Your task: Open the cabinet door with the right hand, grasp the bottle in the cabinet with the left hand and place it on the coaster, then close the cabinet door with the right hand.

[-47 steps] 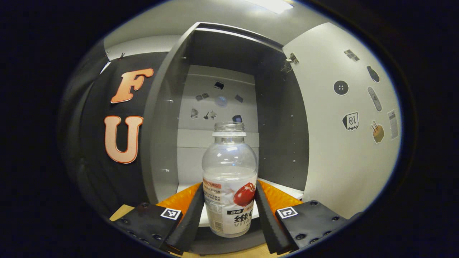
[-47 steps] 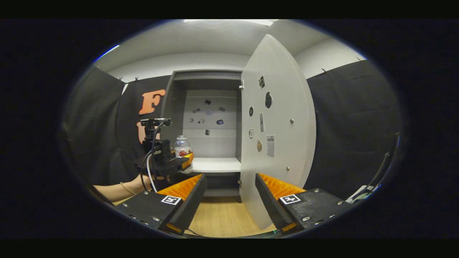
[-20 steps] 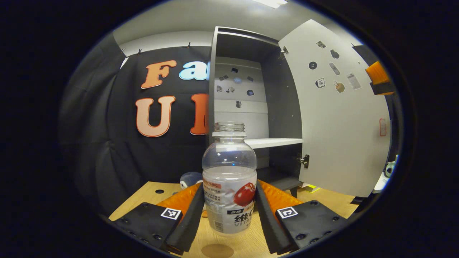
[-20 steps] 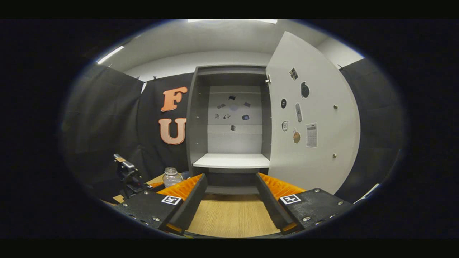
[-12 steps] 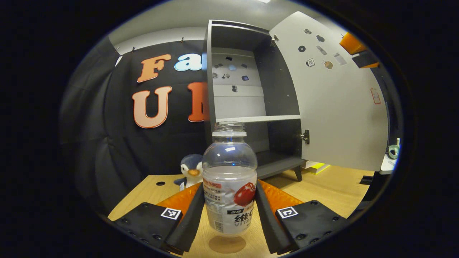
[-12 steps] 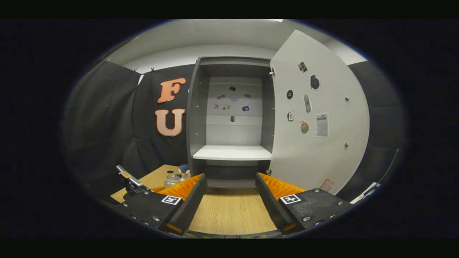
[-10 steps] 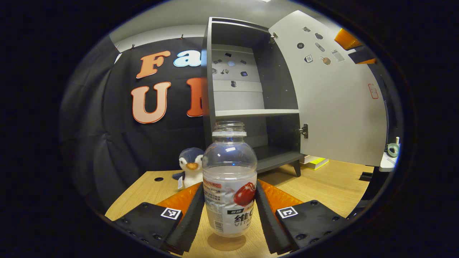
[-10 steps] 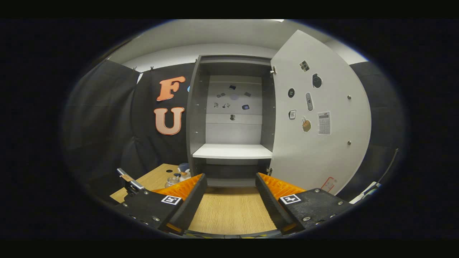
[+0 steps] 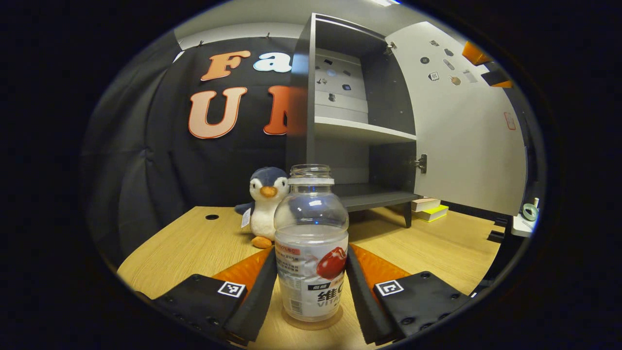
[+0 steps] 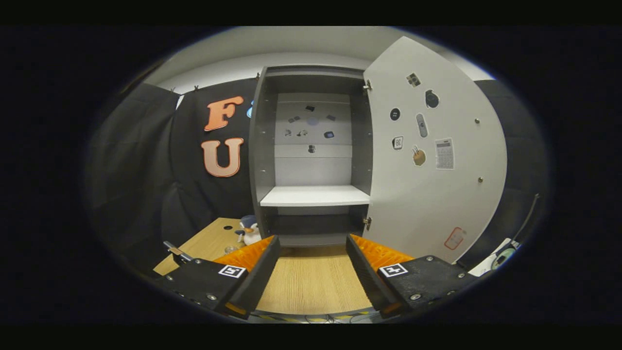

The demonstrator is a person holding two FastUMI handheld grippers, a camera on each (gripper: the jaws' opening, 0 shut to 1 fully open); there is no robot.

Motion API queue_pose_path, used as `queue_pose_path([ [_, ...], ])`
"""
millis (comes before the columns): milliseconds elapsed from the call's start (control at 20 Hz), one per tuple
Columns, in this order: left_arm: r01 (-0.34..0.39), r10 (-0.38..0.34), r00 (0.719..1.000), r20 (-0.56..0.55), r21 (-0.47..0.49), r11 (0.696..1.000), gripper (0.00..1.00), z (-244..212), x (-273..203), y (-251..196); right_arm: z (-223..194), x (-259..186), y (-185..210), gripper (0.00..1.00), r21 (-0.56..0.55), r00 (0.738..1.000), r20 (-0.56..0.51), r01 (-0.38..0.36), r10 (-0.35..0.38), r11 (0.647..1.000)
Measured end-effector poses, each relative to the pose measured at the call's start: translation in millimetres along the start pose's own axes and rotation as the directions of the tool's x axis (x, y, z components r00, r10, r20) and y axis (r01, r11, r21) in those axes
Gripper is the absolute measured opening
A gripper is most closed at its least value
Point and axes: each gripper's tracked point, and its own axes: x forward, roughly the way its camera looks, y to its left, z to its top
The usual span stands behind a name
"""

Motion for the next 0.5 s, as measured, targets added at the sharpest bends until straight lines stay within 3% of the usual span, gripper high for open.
queue_pose_path([
  [500, -0.031, 0.030, 0.999, -0.016, -0.062, 0.998, 0.84, -19.0, 6.7, 2.9, -11.6, 7.0, 20.7, 0.84, 0.019, 0.998, -0.052, -0.020, 0.021, 1.000],
])
